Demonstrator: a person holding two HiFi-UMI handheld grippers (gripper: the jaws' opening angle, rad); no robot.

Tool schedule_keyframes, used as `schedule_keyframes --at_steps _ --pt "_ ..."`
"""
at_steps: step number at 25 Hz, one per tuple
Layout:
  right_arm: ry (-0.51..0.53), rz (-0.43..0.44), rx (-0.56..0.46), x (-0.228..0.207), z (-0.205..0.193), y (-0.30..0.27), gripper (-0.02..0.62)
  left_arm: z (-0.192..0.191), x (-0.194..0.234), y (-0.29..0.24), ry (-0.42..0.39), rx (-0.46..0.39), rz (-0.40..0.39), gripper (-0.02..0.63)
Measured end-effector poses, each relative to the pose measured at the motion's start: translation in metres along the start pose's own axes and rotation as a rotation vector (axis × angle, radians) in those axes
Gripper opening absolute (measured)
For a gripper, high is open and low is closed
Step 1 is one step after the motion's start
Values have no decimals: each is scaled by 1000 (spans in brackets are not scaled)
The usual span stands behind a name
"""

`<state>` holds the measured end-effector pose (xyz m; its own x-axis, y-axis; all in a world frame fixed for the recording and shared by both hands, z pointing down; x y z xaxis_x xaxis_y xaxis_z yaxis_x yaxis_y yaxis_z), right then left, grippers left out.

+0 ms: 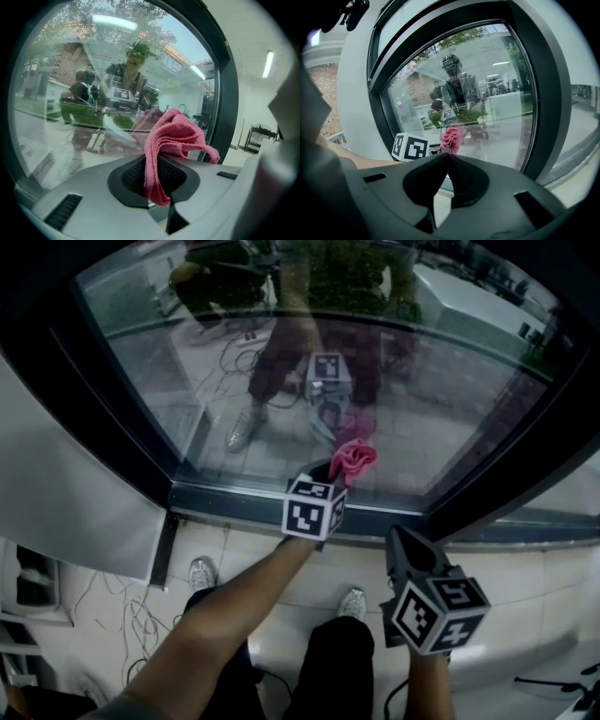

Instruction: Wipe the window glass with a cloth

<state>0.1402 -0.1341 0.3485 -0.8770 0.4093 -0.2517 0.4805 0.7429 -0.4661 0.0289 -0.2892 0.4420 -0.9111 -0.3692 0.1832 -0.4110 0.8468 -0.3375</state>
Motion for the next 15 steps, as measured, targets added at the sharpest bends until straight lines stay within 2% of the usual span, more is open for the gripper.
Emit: schedule_keyframes --at_steps 15 --pt "77 115 54 99 -8 -60 -8 1 132 73 21 5 142 52"
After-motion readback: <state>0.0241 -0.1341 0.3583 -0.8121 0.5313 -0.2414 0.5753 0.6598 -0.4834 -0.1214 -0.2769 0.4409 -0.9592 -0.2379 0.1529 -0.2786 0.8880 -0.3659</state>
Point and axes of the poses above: the fingertips, and each gripper's own axes: y backward along the fingers, x to its left, z out of its top, the point moved 2 cm from there along y, backward along the fingers
